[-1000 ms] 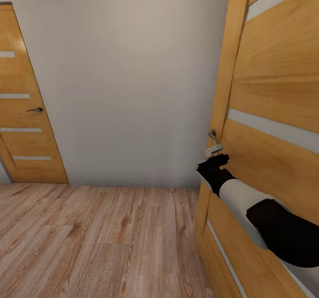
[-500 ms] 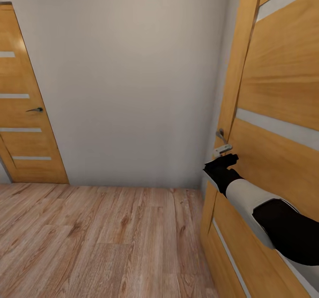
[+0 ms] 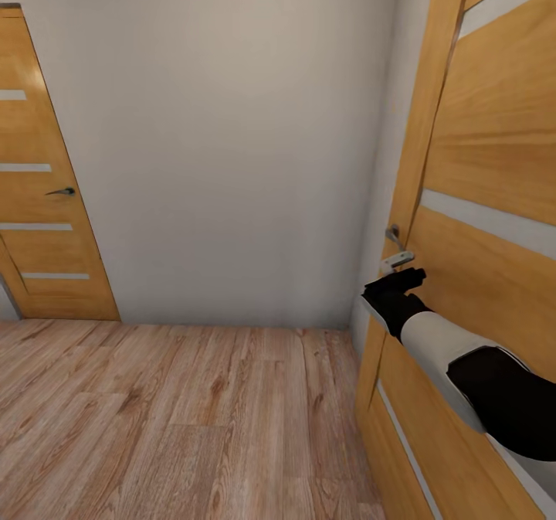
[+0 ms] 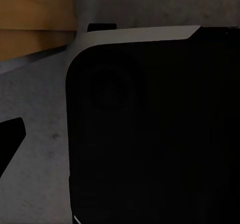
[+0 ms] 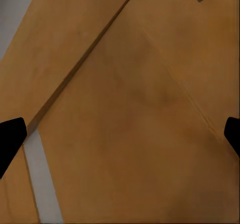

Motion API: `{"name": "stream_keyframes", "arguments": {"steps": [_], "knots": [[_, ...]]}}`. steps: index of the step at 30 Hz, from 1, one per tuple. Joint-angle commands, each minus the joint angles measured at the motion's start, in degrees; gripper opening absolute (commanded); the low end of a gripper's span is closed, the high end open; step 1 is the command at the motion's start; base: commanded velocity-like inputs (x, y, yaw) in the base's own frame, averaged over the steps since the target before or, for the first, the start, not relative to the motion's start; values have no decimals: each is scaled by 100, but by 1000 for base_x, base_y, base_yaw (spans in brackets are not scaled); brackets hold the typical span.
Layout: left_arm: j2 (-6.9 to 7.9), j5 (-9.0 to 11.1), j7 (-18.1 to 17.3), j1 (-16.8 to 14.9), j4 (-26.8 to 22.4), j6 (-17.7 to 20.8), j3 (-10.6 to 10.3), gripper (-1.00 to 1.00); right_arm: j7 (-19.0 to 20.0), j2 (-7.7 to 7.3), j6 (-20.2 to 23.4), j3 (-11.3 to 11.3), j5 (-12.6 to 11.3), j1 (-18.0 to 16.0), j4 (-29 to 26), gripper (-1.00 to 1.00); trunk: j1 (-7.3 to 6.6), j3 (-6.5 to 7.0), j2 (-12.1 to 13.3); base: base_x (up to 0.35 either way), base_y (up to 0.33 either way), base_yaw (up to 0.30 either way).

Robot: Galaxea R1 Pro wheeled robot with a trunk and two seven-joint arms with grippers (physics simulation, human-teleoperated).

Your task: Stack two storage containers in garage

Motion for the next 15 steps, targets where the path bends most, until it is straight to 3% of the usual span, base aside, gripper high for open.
{"name": "stream_keyframes", "arguments": {"steps": [1,15], "knots": [[0,11,-5,0,-5,-7,-1,100,-52,-8,82,7,-5,-3,-7,100,0,-6,-3,0,0,0],[0,9,-5,0,-5,-7,-1,100,-84,-217,132,7,-5,-12,-7,100,0,-6,-3,0,0,0]]}}
